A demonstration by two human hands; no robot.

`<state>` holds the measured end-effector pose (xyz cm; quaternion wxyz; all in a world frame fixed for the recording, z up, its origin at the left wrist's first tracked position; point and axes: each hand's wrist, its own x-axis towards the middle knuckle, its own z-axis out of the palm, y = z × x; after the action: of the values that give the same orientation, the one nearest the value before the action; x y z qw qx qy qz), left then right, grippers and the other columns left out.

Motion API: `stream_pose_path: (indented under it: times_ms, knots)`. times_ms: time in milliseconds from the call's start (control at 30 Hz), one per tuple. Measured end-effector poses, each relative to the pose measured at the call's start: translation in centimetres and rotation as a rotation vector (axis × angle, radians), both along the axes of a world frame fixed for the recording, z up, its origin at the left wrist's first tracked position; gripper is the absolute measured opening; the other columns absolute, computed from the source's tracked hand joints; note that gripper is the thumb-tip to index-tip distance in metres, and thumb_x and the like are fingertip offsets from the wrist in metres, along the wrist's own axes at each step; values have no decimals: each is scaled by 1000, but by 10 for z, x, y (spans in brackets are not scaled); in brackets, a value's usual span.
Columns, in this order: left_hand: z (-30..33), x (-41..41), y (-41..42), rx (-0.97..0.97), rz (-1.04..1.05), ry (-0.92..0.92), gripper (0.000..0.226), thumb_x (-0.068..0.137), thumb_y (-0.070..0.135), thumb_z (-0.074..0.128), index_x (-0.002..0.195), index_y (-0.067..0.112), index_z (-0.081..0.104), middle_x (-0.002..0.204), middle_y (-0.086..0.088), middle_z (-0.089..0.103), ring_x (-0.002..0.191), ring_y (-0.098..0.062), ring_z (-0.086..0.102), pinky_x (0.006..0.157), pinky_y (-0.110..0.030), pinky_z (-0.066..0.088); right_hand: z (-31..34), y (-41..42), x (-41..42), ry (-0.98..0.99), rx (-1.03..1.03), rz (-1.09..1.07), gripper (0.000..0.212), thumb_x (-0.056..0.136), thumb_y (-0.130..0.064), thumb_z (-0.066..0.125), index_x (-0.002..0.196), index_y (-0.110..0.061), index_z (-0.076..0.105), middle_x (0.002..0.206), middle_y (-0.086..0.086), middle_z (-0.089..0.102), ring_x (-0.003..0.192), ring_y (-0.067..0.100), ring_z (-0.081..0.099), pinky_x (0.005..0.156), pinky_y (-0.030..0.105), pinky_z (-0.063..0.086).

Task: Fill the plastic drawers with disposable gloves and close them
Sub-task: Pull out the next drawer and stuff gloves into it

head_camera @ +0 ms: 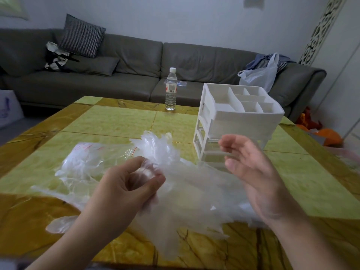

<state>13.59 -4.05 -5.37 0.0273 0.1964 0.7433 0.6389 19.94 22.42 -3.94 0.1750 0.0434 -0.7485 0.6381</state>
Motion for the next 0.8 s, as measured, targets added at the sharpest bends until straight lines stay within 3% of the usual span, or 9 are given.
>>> stream_pose_path:
  times_ms: [67,133,200,267,333,467,533,633,800]
  knots:
    - [-1,3,3,15,-29,13,10,85,23,78,81,22,69,56,-14,65,46,-20,55,49,-25,44,6,-15,6,-34,313,31,69,79,-61,76,140,-34,57,144,-18,59,140,4,50,117,28,36]
    - [-4,6,6,23,-70,14,11,84,19,80,82,20,69,50,-6,57,45,-17,49,48,-24,41,0,-37,7,-71,576,33,71,75,-73,75,134,-38,59,141,-24,55,139,-3,47,114,14,34]
    - [-7,8,8,-18,-108,24,13,83,20,82,84,20,68,49,1,50,47,-13,44,50,-24,36,-13,-56,0,-30,693,-21,51,80,-69,77,113,-32,68,117,-20,63,119,-1,58,102,22,46]
    - [-10,9,8,-69,-121,53,17,83,24,84,83,22,66,49,2,52,48,-12,48,52,-26,37,-20,-65,-4,-9,616,-25,35,88,-54,80,84,-24,64,80,-12,63,79,4,60,75,35,52]
    - [-10,7,6,-99,-98,72,30,79,40,87,84,21,63,50,-6,54,48,-15,53,54,-28,40,-20,-64,-6,-21,493,-8,29,94,-36,79,75,-20,64,67,-4,64,66,14,63,66,41,52]
    - [-9,3,5,-161,-70,20,36,71,43,87,86,24,60,54,-14,62,47,-17,55,53,-29,40,-17,-59,-6,-62,348,-25,20,98,-17,76,79,-22,73,69,4,72,62,18,70,64,37,59]
    - [-7,3,4,-168,-108,14,40,72,54,86,91,28,63,55,-6,62,49,-15,52,52,-28,38,-19,-57,-9,-71,355,-21,19,99,-14,73,82,-19,73,70,3,73,60,16,70,61,27,54]
    - [-7,6,6,-224,-182,92,46,82,68,73,99,25,69,74,-2,69,59,-12,55,56,-32,40,-20,-56,-9,-106,398,10,21,102,-8,67,87,-21,76,68,2,73,56,11,66,59,18,47]
    - [-12,2,8,-194,-94,108,19,96,39,71,85,23,71,68,-3,70,61,-14,64,59,-39,50,-23,-56,-10,-144,354,65,31,102,4,57,101,-25,68,84,0,77,65,20,71,62,19,49]
